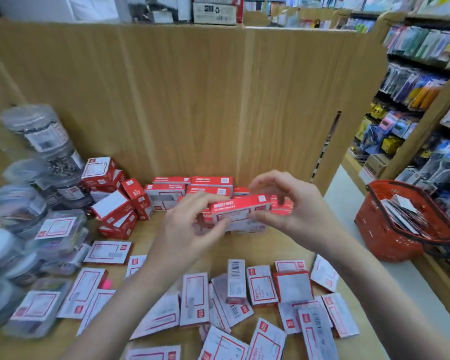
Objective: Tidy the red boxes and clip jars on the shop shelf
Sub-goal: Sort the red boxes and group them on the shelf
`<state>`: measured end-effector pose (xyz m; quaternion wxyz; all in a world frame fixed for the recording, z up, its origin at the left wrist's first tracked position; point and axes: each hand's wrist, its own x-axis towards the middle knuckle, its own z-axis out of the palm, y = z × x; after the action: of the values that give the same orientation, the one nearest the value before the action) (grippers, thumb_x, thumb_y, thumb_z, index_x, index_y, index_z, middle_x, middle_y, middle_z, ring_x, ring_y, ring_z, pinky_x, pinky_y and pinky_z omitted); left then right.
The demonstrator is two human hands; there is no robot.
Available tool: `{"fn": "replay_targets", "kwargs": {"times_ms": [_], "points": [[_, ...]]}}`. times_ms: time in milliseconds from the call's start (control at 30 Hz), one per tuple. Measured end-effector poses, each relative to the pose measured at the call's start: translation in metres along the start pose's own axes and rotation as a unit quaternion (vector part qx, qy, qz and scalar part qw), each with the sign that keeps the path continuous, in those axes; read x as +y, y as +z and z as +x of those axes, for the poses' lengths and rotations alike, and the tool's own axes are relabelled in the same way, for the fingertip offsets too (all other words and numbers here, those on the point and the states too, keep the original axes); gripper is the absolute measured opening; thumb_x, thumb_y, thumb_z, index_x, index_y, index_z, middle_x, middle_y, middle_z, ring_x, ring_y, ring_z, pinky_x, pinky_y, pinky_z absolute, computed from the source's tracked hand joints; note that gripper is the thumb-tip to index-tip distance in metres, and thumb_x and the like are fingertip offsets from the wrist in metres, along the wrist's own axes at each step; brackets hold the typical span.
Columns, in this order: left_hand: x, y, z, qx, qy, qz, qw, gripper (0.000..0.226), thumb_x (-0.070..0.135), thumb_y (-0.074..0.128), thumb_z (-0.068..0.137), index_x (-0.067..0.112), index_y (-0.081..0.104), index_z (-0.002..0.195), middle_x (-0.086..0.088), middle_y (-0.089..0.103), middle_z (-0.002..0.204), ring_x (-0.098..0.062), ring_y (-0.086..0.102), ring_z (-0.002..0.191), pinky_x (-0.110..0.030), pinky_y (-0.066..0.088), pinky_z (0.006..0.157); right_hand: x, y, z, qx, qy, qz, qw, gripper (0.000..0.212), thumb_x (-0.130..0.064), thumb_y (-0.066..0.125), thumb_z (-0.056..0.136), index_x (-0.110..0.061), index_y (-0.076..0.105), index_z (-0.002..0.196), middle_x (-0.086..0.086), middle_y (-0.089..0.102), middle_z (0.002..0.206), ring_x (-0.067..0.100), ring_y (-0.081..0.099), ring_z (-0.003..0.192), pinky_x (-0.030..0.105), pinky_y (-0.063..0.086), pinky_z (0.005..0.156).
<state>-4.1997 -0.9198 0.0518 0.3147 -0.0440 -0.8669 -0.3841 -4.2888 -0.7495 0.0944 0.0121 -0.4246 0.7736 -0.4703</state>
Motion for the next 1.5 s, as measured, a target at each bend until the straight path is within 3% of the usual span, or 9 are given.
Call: {"fn": "replay_targets", "kwargs": {"times_ms": [200,433,567,767,1000,1100,1233,1333,1500], "points": [[-0.037,-0.063,-0.029,0.113,-0.052,0.171,0.977,0.034,0.019,0.045,0.081,0.014,0.058,0.112,0.002,0.057,0.107,-0.018,0.052,0.1,-0.024,0.037,0.091,-0.017,0.057,0.05,0.024,-0.035,0.035,0.998,0.038,-0.007,0.074,0.073,-0.031,0.045,0.078,-0.018,0.06,0.077,0.004,0.056,0.075,0.026,0.047,0.063],[-0.073,-0.095,-0.055,0.032,-0.077,0.381,0.921,0.032,0.021,0.042,0.075,0.012,0.065,0.095,-0.007,0.061,0.111,-0.025,0.045,0.109,-0.039,0.028,0.09,-0.004,0.121,0.084,0.02,-0.05,-0.002,0.999,0.026,-0.006,0.069,0.076,-0.016,0.045,0.077,0.012,0.058,0.074,0.023,0.052,0.069,0.021,0.041,0.063],[-0.084,-0.096,-0.058,-0.007,-0.068,0.389,0.919,0.033,0.021,0.041,0.076,0.014,0.065,0.096,-0.008,0.062,0.11,-0.022,0.047,0.105,-0.042,0.025,0.098,0.004,0.118,0.085,-0.052,-0.044,0.004,0.998,0.025,-0.011,0.064,0.081,-0.024,0.043,0.081,0.012,0.058,0.08,0.038,0.055,0.076,0.047,0.049,0.064],[-0.088,-0.099,-0.055,-0.014,-0.068,0.375,0.924,0.031,0.022,0.04,0.076,0.014,0.065,0.091,-0.008,0.061,0.107,-0.023,0.045,0.101,-0.039,0.026,0.094,-0.005,0.122,0.095,-0.111,-0.108,-0.113,0.981,0.022,-0.006,0.065,0.08,-0.018,0.048,0.088,-0.019,0.047,0.074,0.011,0.045,0.068,0.021,0.036,0.064],[-0.083,-0.101,-0.06,-0.008,-0.067,0.337,0.939,0.028,0.02,0.04,0.078,0.013,0.063,0.093,-0.008,0.059,0.111,-0.023,0.045,0.105,-0.038,0.028,0.094,-0.002,0.134,0.093,-0.104,-0.041,-0.257,0.96,0.006,-0.018,0.059,0.084,-0.014,0.063,0.087,-0.005,0.054,0.08,0.022,0.041,0.092,0.041,0.039,0.082],[-0.075,-0.101,-0.071,-0.002,-0.041,0.277,0.96,0.025,0.016,0.042,0.081,0.013,0.062,0.095,-0.006,0.057,0.111,-0.021,0.048,0.103,-0.033,0.034,0.09,-0.011,0.12,0.082,-0.065,-0.06,-0.225,0.97,0.01,-0.021,0.06,0.085,-0.013,0.066,0.085,0.003,0.061,0.093,0.024,0.046,0.091,0.036,0.037,0.084],[-0.066,-0.092,-0.087,-0.071,-0.028,0.197,0.978,0.023,0.02,0.045,0.085,0.014,0.063,0.098,0.0,0.059,0.109,-0.014,0.052,0.1,-0.025,0.037,0.086,-0.018,0.09,0.042,-0.093,-0.059,-0.18,0.977,0.015,-0.031,0.059,0.08,-0.018,0.066,0.081,-0.007,0.064,0.085,0.007,0.052,0.081,0.023,0.036,0.078],[-0.066,-0.086,-0.094,-0.168,-0.054,0.128,0.976,0.03,0.044,0.049,0.086,0.023,0.063,0.104,0.011,0.058,0.109,-0.004,0.048,0.106,-0.026,0.035,0.091,-0.018,0.081,0.01,-0.188,-0.044,-0.195,0.962,0.029,-0.046,0.061,0.075,-0.021,0.065,0.088,-0.012,0.062,0.087,0.002,0.049,0.086,0.016,0.038,0.074],[-0.064,-0.079,-0.1,-0.347,-0.06,0.174,0.92,0.075,0.082,0.043,0.063,0.037,0.05,0.122,0.026,0.041,0.115,0.002,0.023,0.116,-0.024,0.018,0.102,-0.017,0.103,-0.015,-0.373,0.004,-0.369,0.851,0.066,-0.063,0.06,0.072,-0.032,0.038,0.125,-0.01,0.048,0.126,0.013,0.034,0.118,0.031,0.021,0.101]]}}
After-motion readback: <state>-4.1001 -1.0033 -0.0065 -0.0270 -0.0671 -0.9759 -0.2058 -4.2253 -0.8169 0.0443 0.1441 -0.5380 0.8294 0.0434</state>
